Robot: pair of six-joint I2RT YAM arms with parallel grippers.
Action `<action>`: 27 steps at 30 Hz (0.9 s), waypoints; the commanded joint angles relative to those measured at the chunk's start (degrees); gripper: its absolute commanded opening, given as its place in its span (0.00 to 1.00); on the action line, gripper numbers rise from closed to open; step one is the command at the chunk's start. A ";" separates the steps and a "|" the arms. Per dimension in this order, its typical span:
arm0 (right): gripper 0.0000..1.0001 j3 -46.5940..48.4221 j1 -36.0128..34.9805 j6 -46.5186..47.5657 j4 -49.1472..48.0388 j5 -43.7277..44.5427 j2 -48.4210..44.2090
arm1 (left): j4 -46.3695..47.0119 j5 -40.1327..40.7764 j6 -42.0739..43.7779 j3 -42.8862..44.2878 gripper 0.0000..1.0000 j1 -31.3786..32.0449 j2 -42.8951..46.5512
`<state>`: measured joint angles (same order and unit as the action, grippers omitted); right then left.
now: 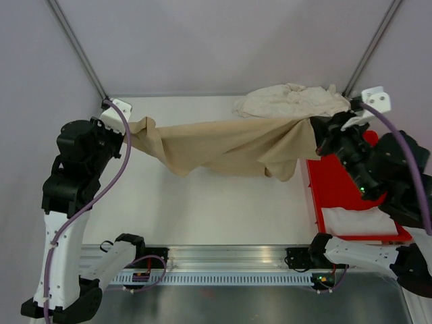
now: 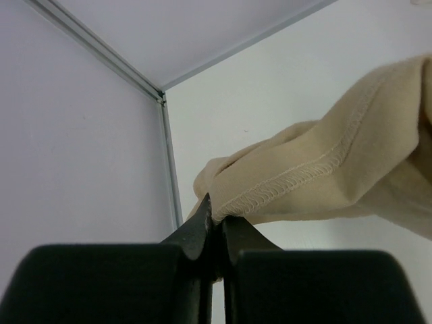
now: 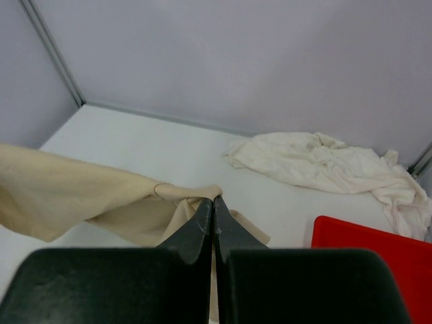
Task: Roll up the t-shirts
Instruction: Flatten the tshirt
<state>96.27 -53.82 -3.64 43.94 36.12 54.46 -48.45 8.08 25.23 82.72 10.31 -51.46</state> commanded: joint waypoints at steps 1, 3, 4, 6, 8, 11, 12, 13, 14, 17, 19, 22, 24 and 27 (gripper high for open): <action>0.00 4.62 0.03 2.23 3.60 3.07 -1.90 | -2.96 -1.04 -3.35 4.02 0.02 -0.29 1.63; 0.00 5.59 0.12 2.67 4.31 4.13 -1.98 | -4.54 -2.53 -4.58 4.73 0.02 -0.29 2.68; 0.00 6.38 0.12 2.93 4.48 4.83 -1.90 | -5.94 -3.32 -5.19 4.91 0.02 -0.29 3.12; 0.00 6.74 0.12 3.20 3.96 4.75 -1.81 | -7.18 -6.73 -7.30 3.60 0.02 -0.29 4.52; 0.00 6.91 0.12 4.68 2.29 5.62 -0.59 | -8.50 -7.81 -9.14 2.37 0.02 -0.29 5.14; 0.00 8.67 0.12 8.20 -0.43 8.43 4.33 | -8.33 -10.97 -10.81 -0.45 0.02 -0.29 5.41; 0.00 9.28 0.12 10.12 -1.48 8.88 5.91 | -8.24 -11.85 -11.08 -1.84 0.02 -0.29 4.80; 0.00 10.07 0.12 11.27 -4.28 9.06 9.14 | -8.07 -12.29 -11.34 -2.64 0.02 -0.29 4.53; 0.00 10.08 0.12 12.24 -6.22 10.62 10.57 | -7.28 -12.82 -11.78 -3.69 0.02 -0.29 4.09; 0.00 8.77 0.99 14.10 -14.30 11.52 16.63 | -1.51 -17.02 -13.10 -11.76 0.02 -0.29 3.39; 0.00 9.02 4.15 11.74 -17.91 6.19 22.23 | 1.50 -18.35 -13.54 -18.19 0.02 -0.29 1.30; 0.00 12.96 13.62 6.11 -17.66 -4.71 33.72 | 5.81 -18.19 -13.20 -23.73 0.02 -0.55 -3.62; 0.00 17.60 16.72 3.82 -17.14 -7.89 44.70 | 7.48 -18.36 -12.84 -25.75 0.02 -1.69 -6.09; 0.05 27.95 21.47 -1.70 -13.47 -10.43 60.86 | 9.59 -21.78 -13.02 -27.08 0.02 -3.80 -11.80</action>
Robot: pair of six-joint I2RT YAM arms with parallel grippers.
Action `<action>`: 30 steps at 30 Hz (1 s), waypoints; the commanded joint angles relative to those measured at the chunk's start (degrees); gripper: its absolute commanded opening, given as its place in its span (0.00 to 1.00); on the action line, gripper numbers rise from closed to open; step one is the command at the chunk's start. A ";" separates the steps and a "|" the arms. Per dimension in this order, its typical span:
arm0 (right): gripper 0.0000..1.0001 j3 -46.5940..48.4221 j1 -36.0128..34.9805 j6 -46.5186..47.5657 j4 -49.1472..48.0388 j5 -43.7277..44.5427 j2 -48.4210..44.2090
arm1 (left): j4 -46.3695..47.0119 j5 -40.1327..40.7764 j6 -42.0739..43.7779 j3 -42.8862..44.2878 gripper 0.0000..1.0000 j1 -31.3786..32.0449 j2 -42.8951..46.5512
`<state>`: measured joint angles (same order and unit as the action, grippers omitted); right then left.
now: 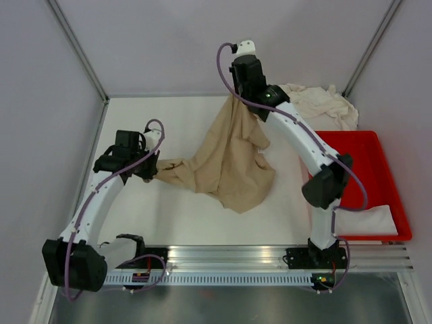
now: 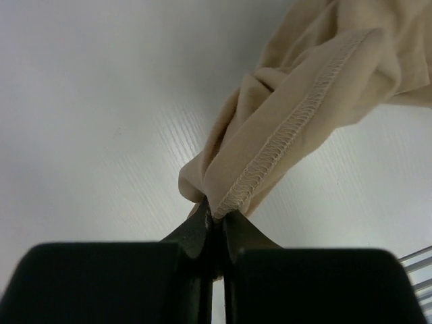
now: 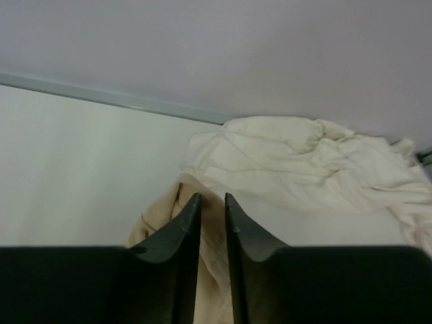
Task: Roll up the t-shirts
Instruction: Flatten the tshirt
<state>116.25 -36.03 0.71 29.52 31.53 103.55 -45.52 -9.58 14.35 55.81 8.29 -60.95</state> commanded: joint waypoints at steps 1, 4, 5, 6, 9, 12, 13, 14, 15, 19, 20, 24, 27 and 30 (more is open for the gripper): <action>0.34 11.51 5.34 -7.72 2.72 -6.91 15.85 | 7.19 -5.00 -2.31 -0.52 0.02 -2.49 -6.77; 0.69 23.83 7.02 -11.08 9.84 -6.93 27.91 | 9.56 -9.39 -2.92 -1.23 0.02 -4.59 -13.82; 0.70 25.42 7.11 -10.82 11.42 -6.05 29.42 | 10.35 -10.10 -3.01 -1.49 0.02 -5.04 -17.76; 0.72 24.74 7.12 -10.56 12.92 -5.52 29.69 | 12.01 -10.54 -2.84 -1.84 0.02 -5.56 -19.02; 0.72 9.18 7.11 -9.85 8.66 -5.34 20.76 | 14.31 -11.60 -2.31 -3.60 0.02 -7.15 -21.67; 0.71 -11.12 7.03 -12.21 0.82 -7.70 6.62 | 14.58 -11.51 -1.78 -3.96 0.02 -7.94 -21.50; 0.70 -15.74 6.85 -12.92 -0.76 -7.88 3.27 | 14.67 -11.42 -1.78 -3.96 0.02 -8.12 -21.15; 0.70 -20.14 6.68 -13.62 -1.91 -8.06 -2.76 | 14.58 -11.42 -1.61 -4.22 0.02 -8.21 -20.53; 0.68 -27.32 6.24 -14.15 -3.31 -7.97 -5.35 | 14.67 -11.33 -1.34 -4.31 0.02 -8.12 -19.13; 0.64 -42.83 3.96 -20.03 -4.99 -10.69 -14.76 | 14.14 -9.93 -0.29 -5.27 0.02 -8.21 -16.31; 0.63 -45.82 3.69 -21.35 -6.04 -11.48 -17.82 | 13.97 -9.41 0.06 -5.62 0.02 -8.21 -15.87; 0.63 -60.05 0.19 -25.31 -7.81 -12.37 -24.17 | 13.61 -7.64 1.73 -6.85 0.02 -8.21 -13.33; 0.65 -66.03 -1.58 -28.30 -7.89 -12.11 -27.25 | 13.61 -7.64 2.26 -7.91 0.02 -8.21 -11.21; 0.69 -73.51 -2.90 -30.59 -13.68 -13.24 -30.42 | 13.61 -7.21 2.70 -8.52 0.02 -8.12 -10.68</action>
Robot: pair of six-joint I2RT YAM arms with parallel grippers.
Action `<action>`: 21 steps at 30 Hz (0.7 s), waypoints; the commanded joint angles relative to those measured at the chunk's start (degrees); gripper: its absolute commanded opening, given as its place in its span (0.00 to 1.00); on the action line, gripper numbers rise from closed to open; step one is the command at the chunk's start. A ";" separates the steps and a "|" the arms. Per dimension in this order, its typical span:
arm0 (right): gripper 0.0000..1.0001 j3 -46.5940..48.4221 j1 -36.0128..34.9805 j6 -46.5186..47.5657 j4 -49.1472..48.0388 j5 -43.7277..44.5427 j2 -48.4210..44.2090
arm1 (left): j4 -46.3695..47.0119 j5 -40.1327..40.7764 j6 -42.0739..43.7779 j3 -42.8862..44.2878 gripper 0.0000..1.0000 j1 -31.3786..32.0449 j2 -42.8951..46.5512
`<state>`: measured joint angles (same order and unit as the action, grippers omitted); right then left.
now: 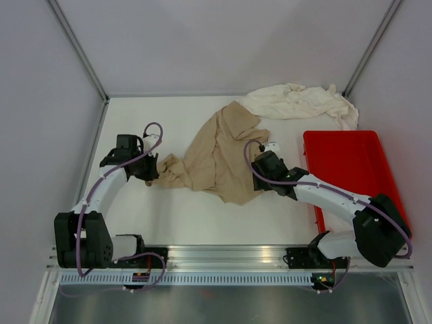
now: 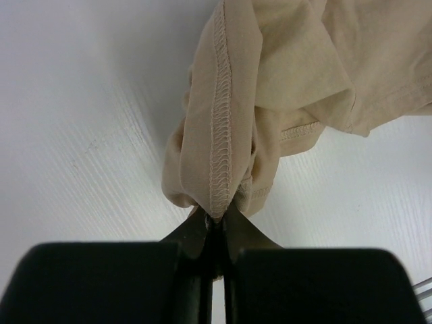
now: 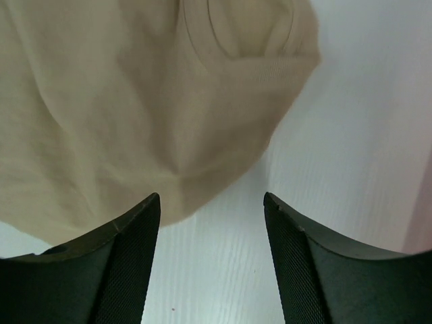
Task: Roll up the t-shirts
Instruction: Flatten the tshirt
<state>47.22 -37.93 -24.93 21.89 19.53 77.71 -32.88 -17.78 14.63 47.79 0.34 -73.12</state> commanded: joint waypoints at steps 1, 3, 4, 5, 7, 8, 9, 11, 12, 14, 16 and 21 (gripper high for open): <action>0.70 -5.99 -1.00 -5.13 -7.55 -2.99 -4.76 | 0.98 1.52 2.50 -0.59 0.02 -0.25 1.40; 0.72 -7.67 -0.92 -5.39 -10.11 -4.32 -3.01 | 0.89 2.05 2.68 -0.77 0.02 -0.25 0.88; 0.72 -7.93 -1.09 -5.39 -10.81 -5.02 -1.96 | 0.80 1.96 2.68 -0.77 0.02 -0.25 0.88; 0.72 -8.20 -1.00 -5.31 -12.64 -5.55 -0.04 | 0.89 1.96 2.59 -0.86 0.02 -0.16 1.05; 0.71 -8.90 -1.09 -6.01 -14.93 -6.43 1.47 | 0.80 1.87 2.59 -0.94 0.02 -0.16 1.58; 0.70 -9.77 -1.09 -6.36 -16.77 -6.26 1.74 | 0.80 2.05 2.68 -1.03 0.02 -0.16 1.93; 0.69 -10.13 -0.92 -7.32 -17.14 -5.30 2.09 | 0.72 2.31 2.77 -1.12 0.02 -0.25 2.63; 0.64 -10.57 -0.91 -7.50 -17.76 -3.80 3.14 | 0.63 2.84 3.21 -1.30 0.02 -0.16 3.42; 0.60 -10.66 -0.91 -7.50 -17.85 -3.88 3.58 | 0.54 3.10 3.38 -1.30 0.02 -0.25 3.77; 0.32 -10.75 -0.91 -7.24 -18.28 -3.62 4.64 | 0.28 3.45 3.65 -1.21 0.02 -0.25 4.57; 0.16 -10.75 -0.91 -7.06 -18.20 -3.01 4.12 | 0.01 3.54 3.74 -1.03 0.02 -0.25 5.44; 0.00 -8.73 -0.92 -4.70 -12.85 2.68 -4.99 | -2.62 3.37 4.70 0.63 0.02 -1.74 7.82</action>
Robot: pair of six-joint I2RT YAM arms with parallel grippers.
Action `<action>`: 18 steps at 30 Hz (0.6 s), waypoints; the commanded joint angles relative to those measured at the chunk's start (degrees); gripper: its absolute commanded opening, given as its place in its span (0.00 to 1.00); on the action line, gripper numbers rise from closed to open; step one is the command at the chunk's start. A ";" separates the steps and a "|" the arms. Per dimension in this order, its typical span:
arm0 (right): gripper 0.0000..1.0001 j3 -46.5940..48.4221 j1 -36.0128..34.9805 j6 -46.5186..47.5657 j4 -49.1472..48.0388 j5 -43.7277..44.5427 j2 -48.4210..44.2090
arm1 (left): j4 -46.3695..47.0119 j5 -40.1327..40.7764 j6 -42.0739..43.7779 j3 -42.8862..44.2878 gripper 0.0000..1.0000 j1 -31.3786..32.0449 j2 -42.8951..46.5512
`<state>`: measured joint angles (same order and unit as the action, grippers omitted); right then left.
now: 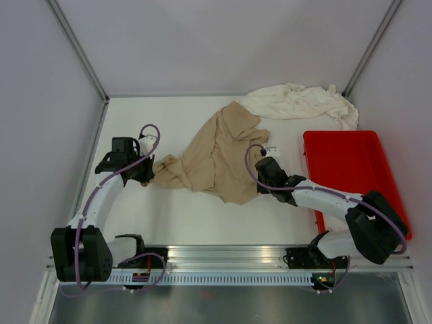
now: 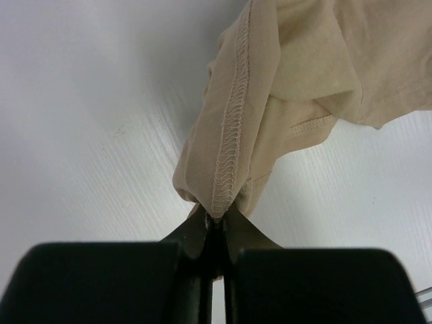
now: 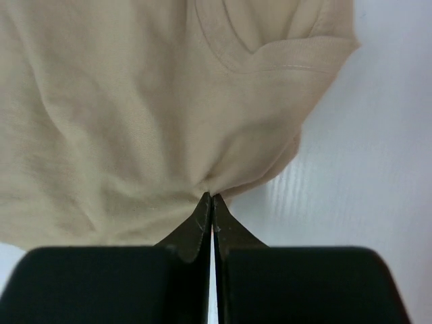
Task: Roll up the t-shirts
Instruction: Flatten the tshirt
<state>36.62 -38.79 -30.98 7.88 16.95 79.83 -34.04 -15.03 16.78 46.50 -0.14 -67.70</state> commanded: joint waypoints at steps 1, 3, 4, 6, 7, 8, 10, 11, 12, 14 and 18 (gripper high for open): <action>0.00 3.88 -0.06 2.76 4.83 6.42 -9.06 | -1.90 0.53 2.82 2.36 0.02 -1.26 3.53; 0.00 6.17 -0.06 4.43 8.45 9.05 -15.28 | -3.74 0.09 3.00 3.76 0.02 -1.35 4.59; 0.00 8.70 -0.06 6.09 11.60 9.67 -19.32 | -4.97 -0.26 3.09 4.90 0.02 -1.35 5.64; 0.00 11.62 -0.15 7.51 14.34 10.03 -22.50 | -6.21 -0.70 3.09 6.31 0.02 -1.44 6.61; 0.00 14.94 -0.15 8.30 17.23 10.12 -23.83 | -6.82 -0.97 3.00 6.93 0.02 -1.44 7.66; 0.00 16.62 -0.24 9.35 18.56 10.21 -25.06 | -7.44 -1.23 3.00 7.55 0.02 -1.44 8.19; 0.00 21.27 -0.24 10.94 21.28 10.12 -27.53 | -9.37 -1.76 2.48 9.57 0.02 -1.44 9.07; 0.00 22.78 -0.33 12.07 22.08 10.12 -27.89 | -10.16 -2.37 2.39 10.79 0.02 -1.44 9.86; 0.00 24.27 -0.24 12.52 22.96 9.86 -28.41 | -11.12 -2.81 2.38 11.33 0.02 -1.44 10.30; 0.00 27.53 -0.24 13.66 24.29 8.28 -28.24 | -12.71 -3.51 2.56 11.94 0.02 -1.35 11.53; 0.00 30.79 -0.24 13.40 26.31 3.45 -26.05 | -14.38 -4.39 2.56 12.73 0.02 -1.44 12.15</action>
<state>64.97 -38.89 -19.49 29.32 23.55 51.64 -45.45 -17.21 17.72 57.01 -1.28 -56.12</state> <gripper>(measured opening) 0.004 0.044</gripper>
